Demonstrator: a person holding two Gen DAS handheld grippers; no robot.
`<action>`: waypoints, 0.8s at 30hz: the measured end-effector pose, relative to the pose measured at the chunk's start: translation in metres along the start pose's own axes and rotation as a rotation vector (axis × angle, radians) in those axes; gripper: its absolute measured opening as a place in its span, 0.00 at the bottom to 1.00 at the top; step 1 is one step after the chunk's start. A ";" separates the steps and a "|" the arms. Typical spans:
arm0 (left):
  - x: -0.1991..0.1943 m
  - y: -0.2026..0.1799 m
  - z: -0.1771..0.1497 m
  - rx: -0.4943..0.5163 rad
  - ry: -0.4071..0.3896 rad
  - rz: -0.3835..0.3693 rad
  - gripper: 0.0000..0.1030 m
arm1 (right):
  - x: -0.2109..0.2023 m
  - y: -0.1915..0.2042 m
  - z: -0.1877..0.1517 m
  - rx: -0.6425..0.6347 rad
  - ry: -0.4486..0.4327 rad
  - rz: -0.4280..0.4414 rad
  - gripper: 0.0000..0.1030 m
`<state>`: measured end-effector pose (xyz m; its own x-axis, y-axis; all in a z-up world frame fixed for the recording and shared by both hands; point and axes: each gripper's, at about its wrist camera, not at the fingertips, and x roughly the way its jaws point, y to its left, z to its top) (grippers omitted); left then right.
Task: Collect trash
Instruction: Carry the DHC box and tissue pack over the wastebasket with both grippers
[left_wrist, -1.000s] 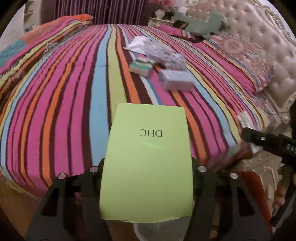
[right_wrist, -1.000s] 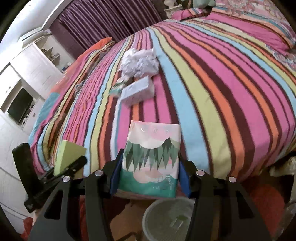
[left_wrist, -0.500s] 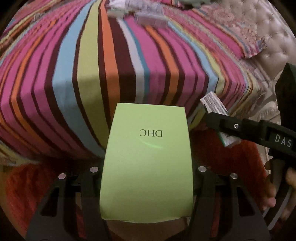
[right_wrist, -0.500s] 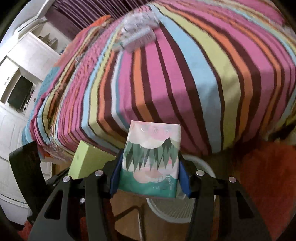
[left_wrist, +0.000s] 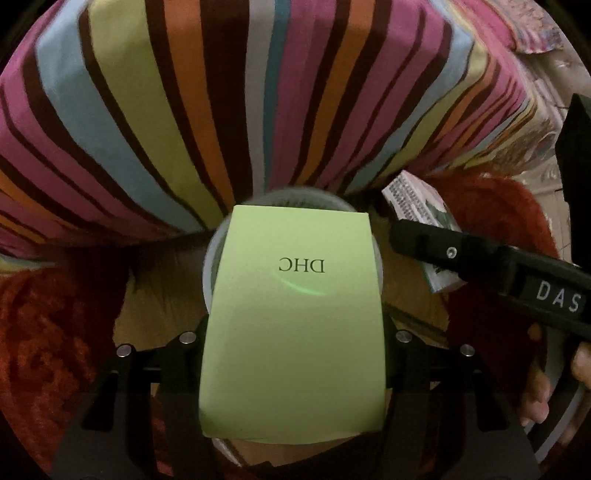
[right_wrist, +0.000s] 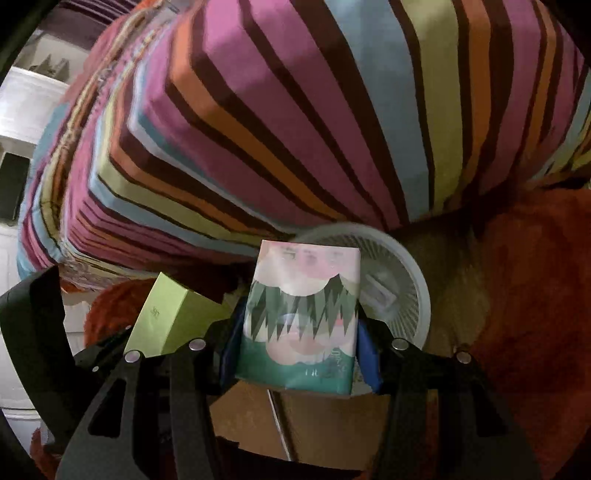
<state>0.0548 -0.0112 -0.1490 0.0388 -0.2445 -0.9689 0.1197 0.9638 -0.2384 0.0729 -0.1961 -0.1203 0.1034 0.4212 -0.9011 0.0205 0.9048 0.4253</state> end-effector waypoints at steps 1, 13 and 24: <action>0.005 0.000 0.001 -0.002 0.021 -0.005 0.55 | 0.003 -0.002 0.000 0.012 0.016 -0.003 0.49; 0.068 0.003 0.010 -0.057 0.219 -0.031 0.55 | 0.043 -0.014 0.004 0.096 0.141 -0.039 0.49; 0.106 0.020 0.003 -0.179 0.323 -0.056 0.55 | 0.091 -0.023 0.009 0.147 0.252 -0.132 0.49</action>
<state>0.0642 -0.0179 -0.2562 -0.2811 -0.2785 -0.9184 -0.0636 0.9603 -0.2717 0.0904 -0.1793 -0.2110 -0.1586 0.3199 -0.9341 0.1624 0.9416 0.2949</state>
